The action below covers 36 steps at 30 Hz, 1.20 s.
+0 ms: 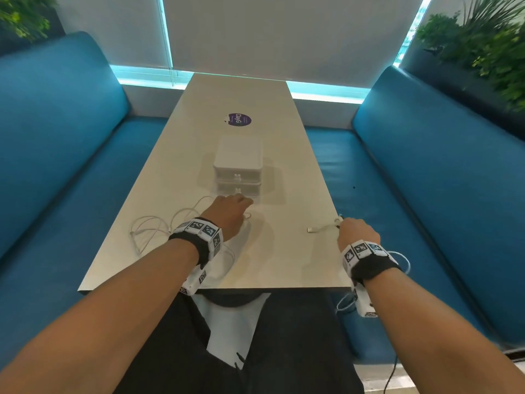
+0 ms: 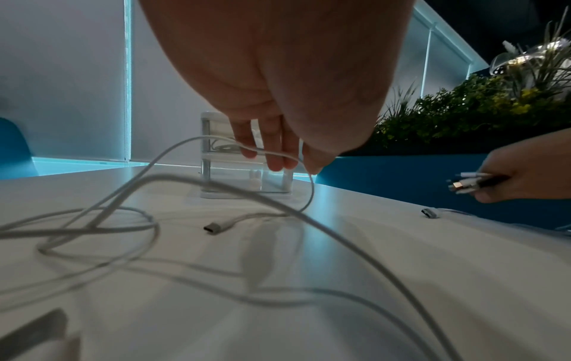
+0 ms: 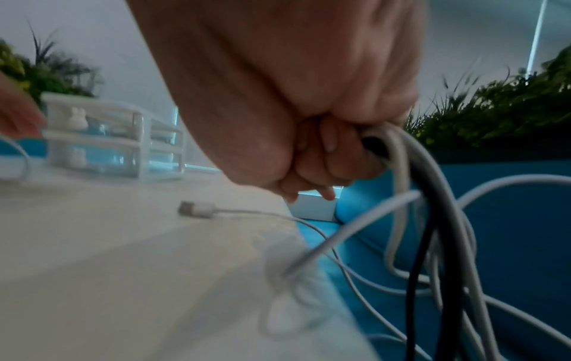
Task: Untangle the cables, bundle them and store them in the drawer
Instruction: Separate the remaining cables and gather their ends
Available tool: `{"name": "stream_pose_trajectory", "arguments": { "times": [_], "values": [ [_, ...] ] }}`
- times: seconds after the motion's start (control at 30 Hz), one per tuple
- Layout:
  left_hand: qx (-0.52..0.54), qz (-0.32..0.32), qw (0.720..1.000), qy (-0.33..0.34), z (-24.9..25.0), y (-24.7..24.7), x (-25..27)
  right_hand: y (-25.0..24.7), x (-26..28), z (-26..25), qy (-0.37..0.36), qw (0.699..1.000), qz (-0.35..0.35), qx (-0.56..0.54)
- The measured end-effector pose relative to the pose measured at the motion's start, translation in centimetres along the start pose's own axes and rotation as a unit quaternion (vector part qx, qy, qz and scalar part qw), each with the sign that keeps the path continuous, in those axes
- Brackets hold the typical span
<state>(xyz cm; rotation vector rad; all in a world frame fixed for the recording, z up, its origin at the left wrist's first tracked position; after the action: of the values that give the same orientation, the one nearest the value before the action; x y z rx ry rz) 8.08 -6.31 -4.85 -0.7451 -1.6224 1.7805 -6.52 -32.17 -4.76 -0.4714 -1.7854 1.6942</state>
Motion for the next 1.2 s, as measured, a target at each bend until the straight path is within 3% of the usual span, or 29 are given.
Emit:
{"name": "stream_pose_trajectory", "arguments": {
  "times": [0.13,0.27,0.53,0.7,0.83,1.0,1.2],
  "values": [
    [-0.049,0.039,0.998,0.0,0.6,-0.3,-0.1,-0.6,0.0,-3.8,-0.012,0.989,0.016,-0.146],
    [-0.036,0.042,0.998,-0.011,0.3,-0.3,0.3,1.6,0.3,-7.4,-0.037,0.963,-0.069,-0.258],
    [0.031,0.053,0.997,-0.05,-1.0,0.0,1.6,4.0,2.4,-10.5,-0.134,0.933,-0.151,-0.297],
    [0.04,0.093,0.994,-0.05,-0.7,-1.8,1.0,3.7,2.9,-11.6,-0.166,0.93,-0.144,-0.294],
    [0.037,0.101,0.988,-0.11,-4.0,-3.4,1.6,4.0,3.1,-12.3,-0.168,0.927,-0.141,-0.304],
    [0.021,0.05,0.975,-0.216,-8.2,-2.6,3.8,4.3,3.4,-13.8,-0.178,0.927,-0.159,-0.289],
    [0.02,-0.047,0.934,-0.354,-10.9,0.3,6.4,4.2,3.5,-14.3,-0.181,0.942,-0.14,-0.245]
  ]
}}
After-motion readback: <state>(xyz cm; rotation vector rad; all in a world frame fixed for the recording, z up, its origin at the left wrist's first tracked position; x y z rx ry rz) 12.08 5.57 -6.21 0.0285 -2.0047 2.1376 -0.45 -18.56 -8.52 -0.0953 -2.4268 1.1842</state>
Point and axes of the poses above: each hand's wrist, its own x-axis away from the middle knuckle, its own y-axis out of the palm, z = x × y, the point moved 7 cm from there along -x, towards the middle knuckle, and after that the axes turned 5 degrees about -z, right-handed, at the moved point
